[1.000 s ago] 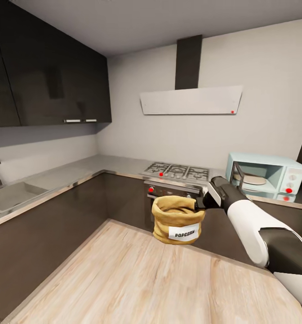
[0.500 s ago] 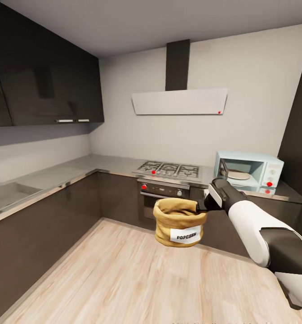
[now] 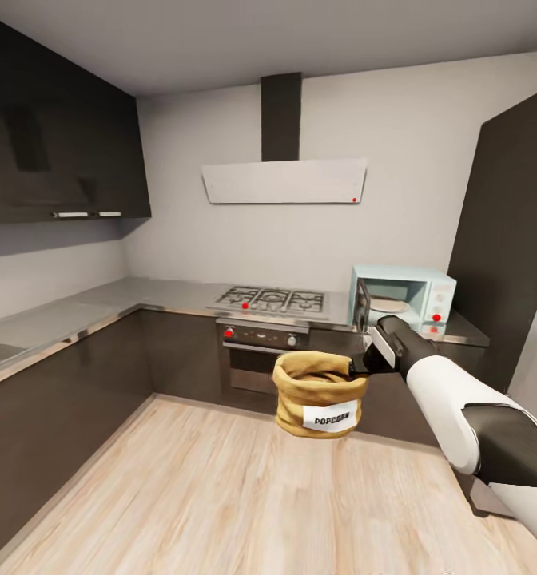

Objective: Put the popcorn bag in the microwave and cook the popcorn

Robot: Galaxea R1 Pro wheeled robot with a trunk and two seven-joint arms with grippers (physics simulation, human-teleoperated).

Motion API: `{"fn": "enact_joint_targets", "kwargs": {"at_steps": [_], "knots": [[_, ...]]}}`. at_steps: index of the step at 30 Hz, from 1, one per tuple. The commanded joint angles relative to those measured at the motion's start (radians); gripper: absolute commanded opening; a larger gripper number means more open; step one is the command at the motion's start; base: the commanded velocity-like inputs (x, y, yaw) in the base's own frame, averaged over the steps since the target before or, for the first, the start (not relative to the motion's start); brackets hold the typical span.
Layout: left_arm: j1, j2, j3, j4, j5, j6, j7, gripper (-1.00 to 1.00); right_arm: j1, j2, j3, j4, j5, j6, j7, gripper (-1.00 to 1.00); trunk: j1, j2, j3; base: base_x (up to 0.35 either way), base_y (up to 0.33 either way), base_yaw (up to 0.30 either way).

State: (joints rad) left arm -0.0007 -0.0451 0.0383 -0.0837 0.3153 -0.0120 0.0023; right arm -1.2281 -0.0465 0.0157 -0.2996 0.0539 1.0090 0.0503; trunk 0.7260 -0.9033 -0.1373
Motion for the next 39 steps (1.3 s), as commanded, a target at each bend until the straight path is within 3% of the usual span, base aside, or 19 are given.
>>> {"fn": "enact_joint_targets", "kwargs": {"at_steps": [1,39], "knots": [[0.000,-0.001,0.002,-0.001,0.001,-0.002,0.001,1.00,-0.001,-0.001,0.001,-0.001,0.004,0.004,0.005,-1.00,0.000,-0.001,-0.001,0.000,0.000,-0.245],[0.000,0.001,0.005,-0.004,0.002,-0.001,-0.004,1.00,-0.001,-0.010,0.001,-0.001,0.005,0.003,0.008,-1.00,0.000,-0.001,-0.001,0.000,0.000,-0.245]]}}
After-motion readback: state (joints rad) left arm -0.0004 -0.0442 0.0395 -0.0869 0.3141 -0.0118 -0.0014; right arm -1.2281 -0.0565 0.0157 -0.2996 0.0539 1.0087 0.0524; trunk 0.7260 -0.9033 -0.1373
